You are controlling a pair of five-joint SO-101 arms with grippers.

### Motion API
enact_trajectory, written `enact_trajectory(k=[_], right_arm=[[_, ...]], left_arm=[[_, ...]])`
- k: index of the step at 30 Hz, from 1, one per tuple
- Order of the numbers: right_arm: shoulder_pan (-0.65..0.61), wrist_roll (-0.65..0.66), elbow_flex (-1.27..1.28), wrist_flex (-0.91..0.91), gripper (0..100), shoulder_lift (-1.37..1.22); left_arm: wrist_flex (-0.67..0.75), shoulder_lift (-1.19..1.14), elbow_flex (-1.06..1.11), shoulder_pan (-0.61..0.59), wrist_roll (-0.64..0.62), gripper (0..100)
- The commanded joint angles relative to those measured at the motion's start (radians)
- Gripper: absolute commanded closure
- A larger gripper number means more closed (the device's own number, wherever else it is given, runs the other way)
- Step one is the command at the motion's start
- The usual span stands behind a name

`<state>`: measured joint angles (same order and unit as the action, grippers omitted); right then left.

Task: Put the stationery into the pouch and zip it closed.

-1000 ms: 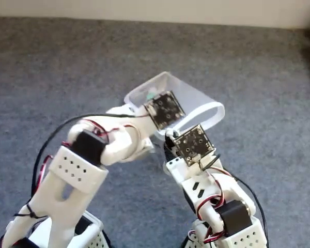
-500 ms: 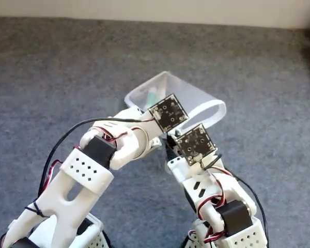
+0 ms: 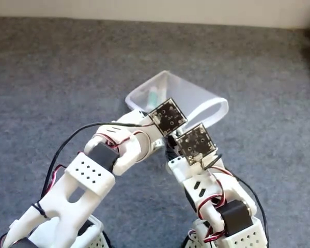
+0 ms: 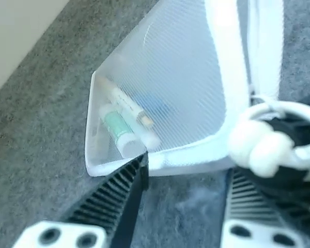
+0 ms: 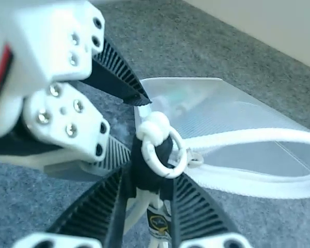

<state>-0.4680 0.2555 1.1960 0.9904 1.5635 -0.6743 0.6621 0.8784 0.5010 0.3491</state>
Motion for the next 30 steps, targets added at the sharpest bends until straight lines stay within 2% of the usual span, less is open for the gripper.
enact_trajectory(k=[1, 5, 13, 18, 22, 30], right_arm=[[0.002, 0.008, -0.079, 0.001, 99.4, 0.021], [0.004, 0.008, -0.079, 0.001, 99.4, 0.021], [0.018, 0.006, -0.087, -0.004, 99.4, 0.021], [0.133, 0.005, -0.079, -0.084, 99.4, 0.021], [0.202, -0.087, -0.079, -0.14, 99.4, 0.021], [0.225, -0.114, -0.079, -0.168, 99.4, 0.021]], left_arm=[[0.094, 0.01, 0.007, 0.031, -0.012, 82], [0.152, 0.01, 0.039, 0.031, -0.009, 89], [0.157, 0.01, 0.041, 0.024, -0.009, 100], [0.153, 0.045, 0.047, 0.022, -0.009, 99], [0.098, 0.154, 0.076, 0.022, -0.012, 99], [0.083, 0.367, 0.191, 0.022, -0.011, 99]])
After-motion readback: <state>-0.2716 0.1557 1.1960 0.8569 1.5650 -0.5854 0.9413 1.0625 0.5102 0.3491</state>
